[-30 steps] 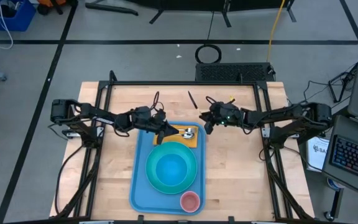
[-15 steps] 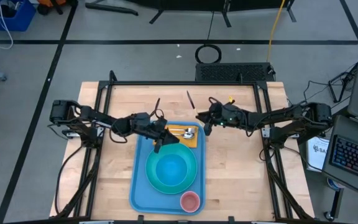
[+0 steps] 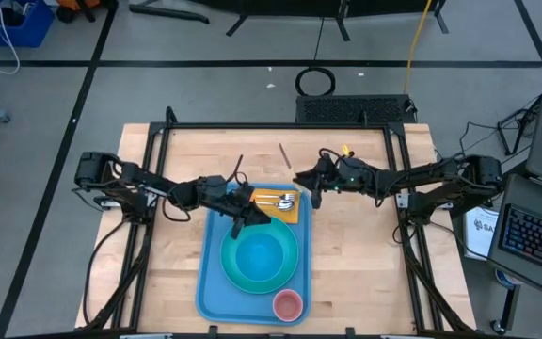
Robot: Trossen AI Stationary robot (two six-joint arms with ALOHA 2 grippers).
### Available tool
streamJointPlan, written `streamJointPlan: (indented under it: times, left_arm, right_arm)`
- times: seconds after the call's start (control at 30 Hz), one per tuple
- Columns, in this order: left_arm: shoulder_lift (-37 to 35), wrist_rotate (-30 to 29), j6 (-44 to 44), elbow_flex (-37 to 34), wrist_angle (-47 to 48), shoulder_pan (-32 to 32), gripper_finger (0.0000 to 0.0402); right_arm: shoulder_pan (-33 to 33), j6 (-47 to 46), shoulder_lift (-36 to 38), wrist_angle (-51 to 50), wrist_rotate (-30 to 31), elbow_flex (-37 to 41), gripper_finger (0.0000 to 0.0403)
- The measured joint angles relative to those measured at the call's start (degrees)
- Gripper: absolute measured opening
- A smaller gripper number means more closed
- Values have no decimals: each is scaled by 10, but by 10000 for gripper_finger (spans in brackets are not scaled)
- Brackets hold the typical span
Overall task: Set up tray
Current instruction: Put the light green knife on top of the orange napkin to the bottom of the orange spoon
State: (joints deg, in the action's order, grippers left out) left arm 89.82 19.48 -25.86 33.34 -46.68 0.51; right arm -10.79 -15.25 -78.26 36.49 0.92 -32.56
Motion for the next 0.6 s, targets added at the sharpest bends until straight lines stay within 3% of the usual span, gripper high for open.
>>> streamJointPlan:
  times: [0.33, 0.6]
  left_arm:
    - [0, -12, 31, 0, -28, -58, 31]
    - [0, -58, 52, 0, -44, -79, 31]
  right_arm:
    - [4, 49, 0, 90, -112, 0, 41]
    - [4, 55, -1, 102, -132, 0, 41]
